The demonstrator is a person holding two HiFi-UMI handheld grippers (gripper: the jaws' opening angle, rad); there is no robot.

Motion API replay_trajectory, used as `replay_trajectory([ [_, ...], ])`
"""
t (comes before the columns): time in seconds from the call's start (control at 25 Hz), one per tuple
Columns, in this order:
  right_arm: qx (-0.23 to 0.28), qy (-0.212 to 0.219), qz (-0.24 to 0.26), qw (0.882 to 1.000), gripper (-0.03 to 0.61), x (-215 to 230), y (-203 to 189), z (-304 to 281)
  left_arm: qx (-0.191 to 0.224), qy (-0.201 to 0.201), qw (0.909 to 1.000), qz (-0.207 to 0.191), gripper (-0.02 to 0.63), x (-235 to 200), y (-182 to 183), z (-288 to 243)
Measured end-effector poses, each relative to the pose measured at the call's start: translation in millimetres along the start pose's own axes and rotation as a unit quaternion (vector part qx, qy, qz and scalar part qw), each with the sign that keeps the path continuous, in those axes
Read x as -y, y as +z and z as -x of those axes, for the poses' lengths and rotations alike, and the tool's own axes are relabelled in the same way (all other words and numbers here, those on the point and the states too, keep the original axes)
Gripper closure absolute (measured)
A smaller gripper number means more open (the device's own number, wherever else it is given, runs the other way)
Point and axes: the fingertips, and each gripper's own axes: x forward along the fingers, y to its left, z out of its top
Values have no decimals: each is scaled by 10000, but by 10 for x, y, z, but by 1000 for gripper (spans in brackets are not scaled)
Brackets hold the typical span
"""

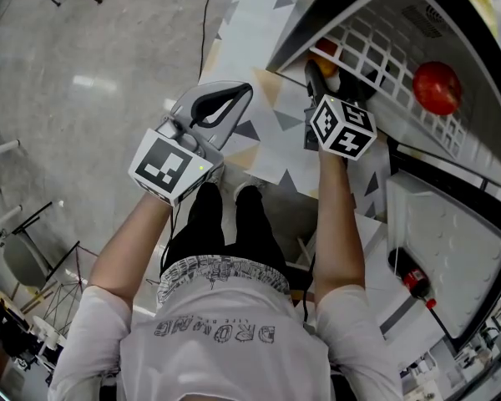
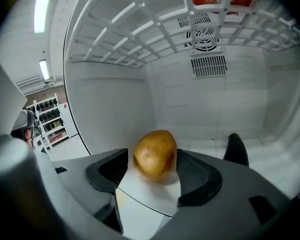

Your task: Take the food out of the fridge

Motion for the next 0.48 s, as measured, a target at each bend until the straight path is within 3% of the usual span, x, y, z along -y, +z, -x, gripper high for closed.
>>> replay_trajectory([
  [0.48, -107, -132, 144, 9998, 311, -2, -53, -58, -69, -39, 10000, -33, 607, -16, -47, 4],
])
